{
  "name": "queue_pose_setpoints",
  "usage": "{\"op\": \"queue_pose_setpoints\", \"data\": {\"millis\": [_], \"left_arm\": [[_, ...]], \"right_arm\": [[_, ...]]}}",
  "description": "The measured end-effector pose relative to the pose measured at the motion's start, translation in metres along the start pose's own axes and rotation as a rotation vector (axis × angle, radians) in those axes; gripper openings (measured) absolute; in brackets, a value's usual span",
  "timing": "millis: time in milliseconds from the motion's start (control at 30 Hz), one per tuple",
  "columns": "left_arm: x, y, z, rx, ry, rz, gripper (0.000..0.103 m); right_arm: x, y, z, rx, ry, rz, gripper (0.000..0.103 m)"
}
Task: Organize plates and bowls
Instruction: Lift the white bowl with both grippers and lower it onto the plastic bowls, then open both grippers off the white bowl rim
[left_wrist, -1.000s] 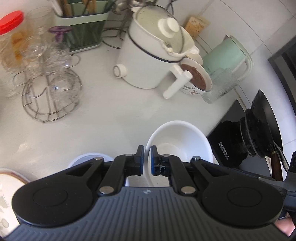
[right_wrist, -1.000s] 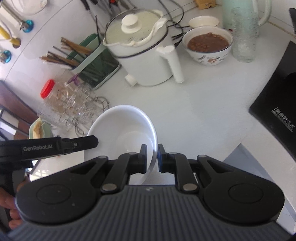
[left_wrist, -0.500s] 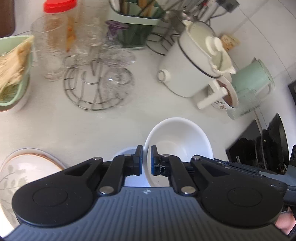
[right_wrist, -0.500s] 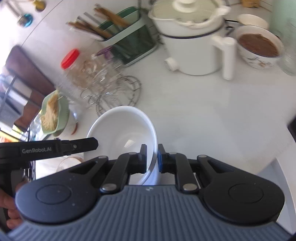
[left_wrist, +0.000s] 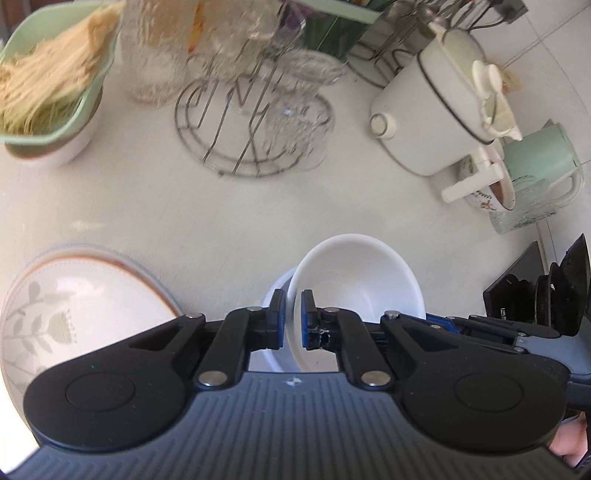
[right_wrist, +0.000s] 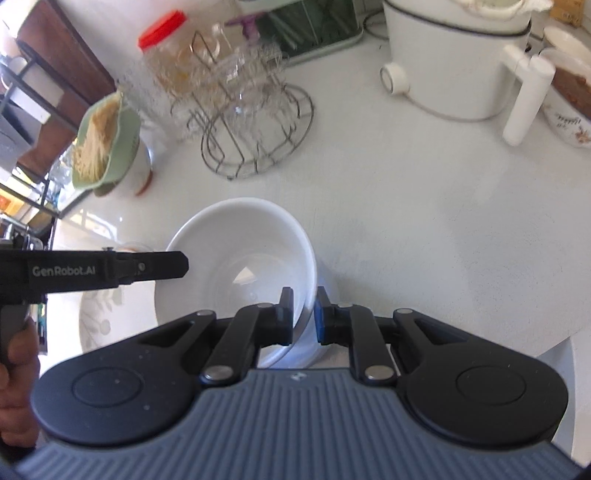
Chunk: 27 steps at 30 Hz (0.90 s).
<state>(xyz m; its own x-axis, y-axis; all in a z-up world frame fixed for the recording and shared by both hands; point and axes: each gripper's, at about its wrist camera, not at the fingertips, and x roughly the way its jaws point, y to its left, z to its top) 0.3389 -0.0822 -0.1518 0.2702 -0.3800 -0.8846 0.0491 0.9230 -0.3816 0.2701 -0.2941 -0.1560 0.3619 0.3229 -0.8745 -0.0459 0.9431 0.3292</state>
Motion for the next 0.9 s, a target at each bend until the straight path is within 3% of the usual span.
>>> {"op": "queue_pose_setpoints", "data": {"millis": [400, 467, 533, 600, 633, 700, 767, 900], "left_arm": [[0.011, 0.008, -0.011, -0.035, 0.024, 0.041, 0.008], [0.012, 0.007, -0.012, -0.03, 0.021, 0.043, 0.008], [0.013, 0.005, -0.012, -0.025, 0.021, 0.05, 0.008], [0.013, 0.005, -0.013, -0.028, 0.017, 0.048, 0.008], [0.013, 0.004, -0.013, -0.028, 0.016, 0.052, 0.009], [0.013, 0.005, -0.014, -0.028, 0.008, 0.061, 0.029], [0.013, 0.006, -0.014, -0.037, -0.002, 0.065, 0.039], [0.019, 0.007, -0.016, -0.044, 0.001, 0.055, 0.039]], "right_arm": [[0.014, 0.003, -0.005, -0.041, 0.027, 0.0, 0.016], [0.013, 0.003, -0.004, -0.049, 0.026, 0.001, 0.021], [0.011, 0.002, -0.003, -0.048, 0.02, 0.016, 0.041], [0.009, -0.001, -0.003, -0.036, 0.01, 0.025, 0.044], [0.008, -0.003, -0.002, -0.025, 0.0, 0.029, 0.044], [0.008, -0.009, 0.0, 0.003, -0.019, 0.054, 0.043], [0.008, -0.015, 0.002, 0.026, -0.033, 0.05, 0.042], [0.014, -0.028, 0.005, 0.073, -0.035, 0.063, 0.043]]}}
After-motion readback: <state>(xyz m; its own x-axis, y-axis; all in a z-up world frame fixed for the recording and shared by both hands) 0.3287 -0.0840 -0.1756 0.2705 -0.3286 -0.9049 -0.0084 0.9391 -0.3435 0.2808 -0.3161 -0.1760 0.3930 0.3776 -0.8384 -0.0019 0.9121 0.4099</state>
